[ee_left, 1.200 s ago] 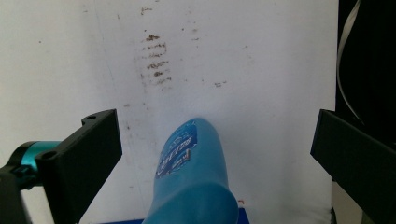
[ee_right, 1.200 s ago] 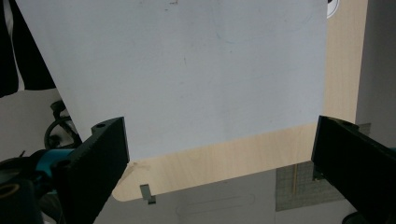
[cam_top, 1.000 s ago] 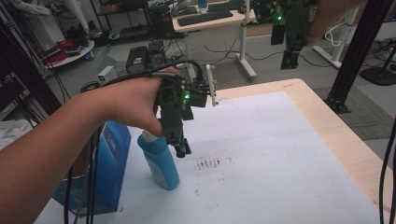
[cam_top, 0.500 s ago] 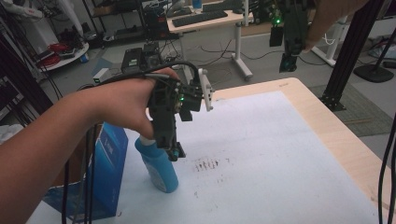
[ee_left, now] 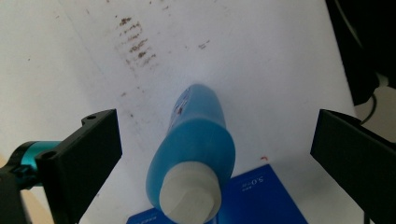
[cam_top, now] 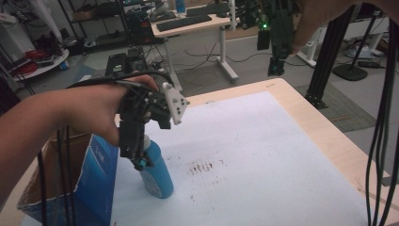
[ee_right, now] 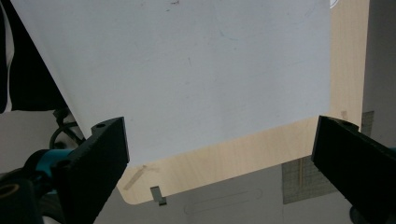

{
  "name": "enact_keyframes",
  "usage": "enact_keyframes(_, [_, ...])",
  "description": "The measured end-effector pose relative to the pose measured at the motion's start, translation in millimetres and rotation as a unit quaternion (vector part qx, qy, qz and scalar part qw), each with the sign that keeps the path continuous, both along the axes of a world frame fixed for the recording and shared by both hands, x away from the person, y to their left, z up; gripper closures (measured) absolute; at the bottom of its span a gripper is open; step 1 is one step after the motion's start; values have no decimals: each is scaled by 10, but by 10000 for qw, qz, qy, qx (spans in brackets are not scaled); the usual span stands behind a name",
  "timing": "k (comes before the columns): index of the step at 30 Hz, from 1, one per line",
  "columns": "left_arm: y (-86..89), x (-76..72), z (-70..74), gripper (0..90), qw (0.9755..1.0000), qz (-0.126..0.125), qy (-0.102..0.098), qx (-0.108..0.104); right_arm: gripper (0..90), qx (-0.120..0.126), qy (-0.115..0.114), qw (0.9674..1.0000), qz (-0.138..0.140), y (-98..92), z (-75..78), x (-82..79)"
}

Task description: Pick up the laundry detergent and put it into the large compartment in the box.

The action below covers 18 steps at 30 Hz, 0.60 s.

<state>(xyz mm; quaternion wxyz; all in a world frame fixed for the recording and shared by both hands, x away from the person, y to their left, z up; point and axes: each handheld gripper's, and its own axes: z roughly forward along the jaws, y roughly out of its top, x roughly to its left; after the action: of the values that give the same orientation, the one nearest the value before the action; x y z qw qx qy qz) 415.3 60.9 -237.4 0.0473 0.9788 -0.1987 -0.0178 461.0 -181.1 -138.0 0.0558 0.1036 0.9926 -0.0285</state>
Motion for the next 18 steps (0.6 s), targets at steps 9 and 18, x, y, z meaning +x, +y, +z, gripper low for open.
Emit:
enact_keyframes(9, [185,108,-113,18,9998,-196,-81,-10,31,-63,-96,9998,-168,28,-3,-58])
enact_keyframes(18, [182,169,-290,18,9977,-647,-146,139,31,-86,-104,9996,-256,24,-73,-86])
